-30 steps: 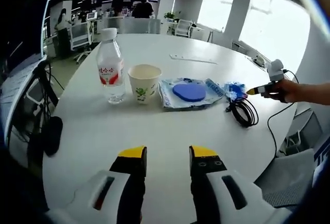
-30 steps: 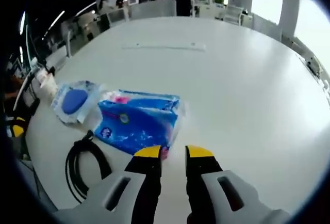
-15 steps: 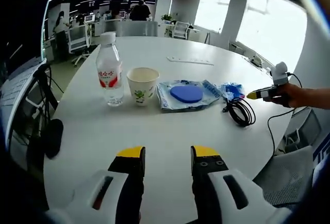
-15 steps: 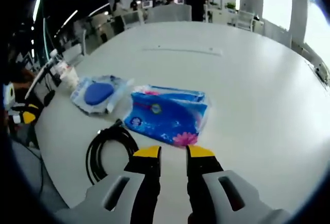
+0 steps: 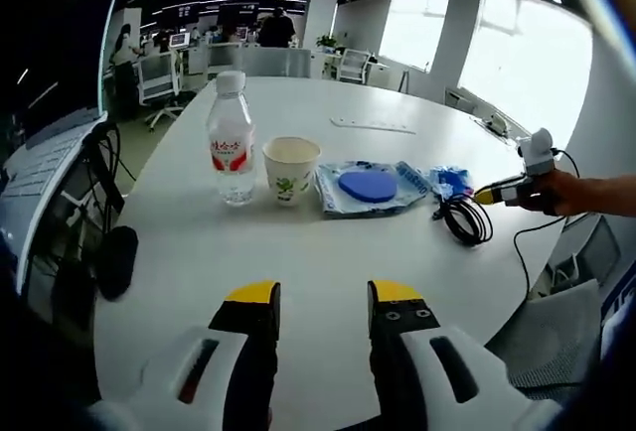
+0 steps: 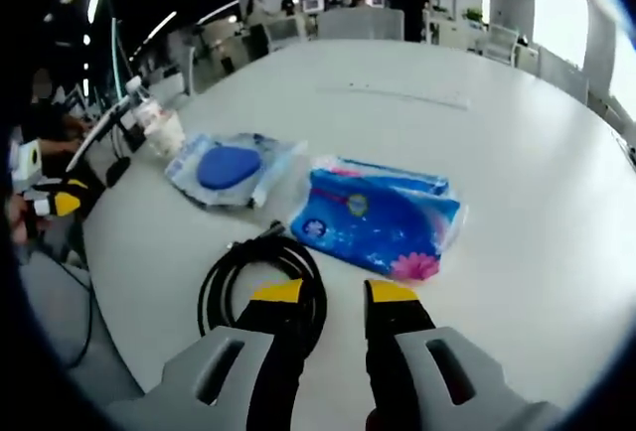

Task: Arrange the tabletop items into an orderly group along one side of the table until the central work area is clear of visible clutter.

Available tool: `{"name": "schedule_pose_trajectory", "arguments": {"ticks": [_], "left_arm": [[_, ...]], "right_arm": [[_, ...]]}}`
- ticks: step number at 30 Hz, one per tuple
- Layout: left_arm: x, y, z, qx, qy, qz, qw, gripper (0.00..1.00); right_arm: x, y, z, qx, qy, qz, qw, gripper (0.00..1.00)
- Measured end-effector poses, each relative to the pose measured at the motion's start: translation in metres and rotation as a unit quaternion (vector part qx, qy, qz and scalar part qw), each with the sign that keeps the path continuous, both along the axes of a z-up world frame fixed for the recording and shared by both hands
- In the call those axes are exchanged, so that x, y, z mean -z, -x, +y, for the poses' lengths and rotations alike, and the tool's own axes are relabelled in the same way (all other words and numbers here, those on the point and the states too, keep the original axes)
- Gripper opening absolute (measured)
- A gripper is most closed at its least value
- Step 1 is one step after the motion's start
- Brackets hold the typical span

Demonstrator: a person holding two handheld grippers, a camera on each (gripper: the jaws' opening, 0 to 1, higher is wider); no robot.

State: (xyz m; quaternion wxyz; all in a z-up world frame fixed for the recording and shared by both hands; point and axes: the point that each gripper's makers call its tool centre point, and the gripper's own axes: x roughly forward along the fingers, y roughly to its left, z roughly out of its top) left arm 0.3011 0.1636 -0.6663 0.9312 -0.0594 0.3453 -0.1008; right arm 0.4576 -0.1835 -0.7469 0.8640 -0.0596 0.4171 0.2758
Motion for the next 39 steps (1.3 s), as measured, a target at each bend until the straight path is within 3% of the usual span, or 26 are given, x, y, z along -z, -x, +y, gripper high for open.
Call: {"name": "schedule_pose_trajectory", "arguments": {"ticks": [17, 24, 39], "left_arm": [[-0.01, 0.011, 0.01, 0.005, -0.006, -0.008, 0.9999, 0.37], [-0.012, 0.014, 0.011, 0.004, -0.002, -0.011, 0.9999, 0.37], [-0.008, 0.018, 0.005, 0.009, 0.001, -0.008, 0.9999, 0.36]], "right_arm": [[0.028, 0.012, 0.01, -0.021, 0.036, 0.026, 0.9988, 0.19], [0.028, 0.019, 0.013, -0.03, 0.051, 0.026, 0.9979, 0.16], [0.021, 0.025, 0.017, -0.029, 0.044, 0.023, 0.9984, 0.07]]}}
